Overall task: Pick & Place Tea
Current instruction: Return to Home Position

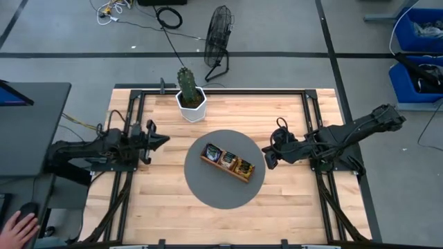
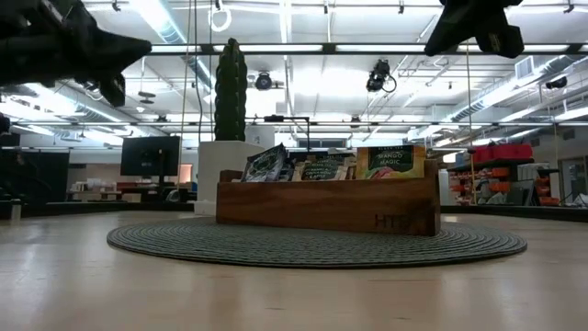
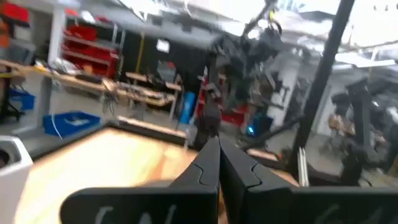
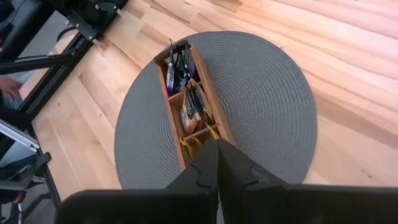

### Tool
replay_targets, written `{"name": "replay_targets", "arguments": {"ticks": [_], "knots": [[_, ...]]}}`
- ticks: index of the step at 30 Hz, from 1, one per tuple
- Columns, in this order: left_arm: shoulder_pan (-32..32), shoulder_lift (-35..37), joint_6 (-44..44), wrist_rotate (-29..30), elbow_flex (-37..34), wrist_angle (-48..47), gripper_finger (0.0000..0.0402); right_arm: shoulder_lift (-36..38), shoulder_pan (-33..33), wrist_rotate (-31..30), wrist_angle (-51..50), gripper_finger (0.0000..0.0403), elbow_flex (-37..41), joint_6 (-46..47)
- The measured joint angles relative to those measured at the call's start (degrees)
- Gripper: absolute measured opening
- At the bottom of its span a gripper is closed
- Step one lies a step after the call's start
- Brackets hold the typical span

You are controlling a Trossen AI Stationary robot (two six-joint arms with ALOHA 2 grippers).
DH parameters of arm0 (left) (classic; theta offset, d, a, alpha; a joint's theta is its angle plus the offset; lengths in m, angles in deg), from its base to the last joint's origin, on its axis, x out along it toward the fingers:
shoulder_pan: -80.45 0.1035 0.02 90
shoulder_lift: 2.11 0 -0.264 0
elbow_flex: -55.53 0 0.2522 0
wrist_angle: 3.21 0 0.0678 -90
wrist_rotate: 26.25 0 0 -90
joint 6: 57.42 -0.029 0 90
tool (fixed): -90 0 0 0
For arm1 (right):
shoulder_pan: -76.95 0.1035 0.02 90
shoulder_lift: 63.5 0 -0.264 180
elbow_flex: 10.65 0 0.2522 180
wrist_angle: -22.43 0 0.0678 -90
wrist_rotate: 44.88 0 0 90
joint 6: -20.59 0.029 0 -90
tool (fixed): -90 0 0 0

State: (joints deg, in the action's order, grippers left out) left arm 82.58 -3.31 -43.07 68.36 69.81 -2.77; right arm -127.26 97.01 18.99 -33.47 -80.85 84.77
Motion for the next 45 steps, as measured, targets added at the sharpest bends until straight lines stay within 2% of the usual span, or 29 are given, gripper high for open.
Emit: {"name": "replay_targets", "arguments": {"ticks": [8, 16, 20, 23, 25, 27, 29, 31, 33, 35, 37, 39, 42, 45], "knots": [[0.0, 0.94, -1.75, -3.69, 0.0, -12.22, 0.0002, -0.01, 0.0, 0.0, -2.13, 0.0003, 0.0, -0.13], [0.0, 0.03, -5.49, -4.01, 0.07, -13.47, 0.0004, 0.15, 0.2, -0.53, -2.91, 0.0004, 0.0, -0.17], [-0.01, 0.1, -1.81, -4.13, 0.04, -12.7, 0.0017, 3.22, 2.22, -6.36, -7.51, 0.0002, 0.0, -0.33], [0.0, 0.1, -1.21, -4.42, 0.0, -11.78, 0.0026, 8.16, 4.4, -11.67, -15.6, 0.0001, -0.02, 2.15], [0.0, 0.1, -1.46, -4.6, 0.0, -10.96, 0.0029, 12.26, 5.66, -16.11, -17.42, 0.0001, 0.6, 3.1], [0.0, 0.1, -1.79, -4.58, 0.0, -10.82, 0.0031, 17.2, 6.95, -21.19, -13.3, 0.0001, 3.92, 1.11], [0.0, 0.1, -1.66, -4.55, 0.0, -10.72, 0.0031, 22.21, 8.06, -24.06, -3.88, 0.0001, 9.98, -3.09], [0.0, 0.1, -1.51, -4.49, 0.0, -10.67, 0.0031, 27.53, 8.25, -24.77, 8.85, 0.0001, 18.0, -9.03], [0.0, 0.1, -1.51, -4.42, 0.0, -10.46, 0.0032, 31.62, 6.73, -24.68, 27.84, 0.0001, 26.22, -19.84], [0.0, 0.1, -1.52, -4.42, 0.0, -10.34, 0.0032, 33.75, 3.3, -20.68, 49.41, 0.0, 33.32, -34.47], [0.0, 0.1, -1.54, -4.38, 0.0, -10.33, 0.0032, 34.67, -1.38, -13.19, 64.4, 0.0, 38.59, -43.75], [0.0, 0.1, -1.51, -4.38, 0.0, -10.3, 0.0032, 35.56, -6.31, -7.31, 69.72, 0.0, 41.72, -46.85], [0.0, 0.1, -1.53, -4.3, 0.0, -10.3, 0.0032, 40.01, -11.49, 0.76, 66.86, 0.0, 43.74, -45.91], [-0.01, 0.1, -1.56, -4.25, 0.0, -10.26, 0.0032, 45.93, -13.39, 6.38, 59.9, 0.0, 44.01, -45.66]]}}
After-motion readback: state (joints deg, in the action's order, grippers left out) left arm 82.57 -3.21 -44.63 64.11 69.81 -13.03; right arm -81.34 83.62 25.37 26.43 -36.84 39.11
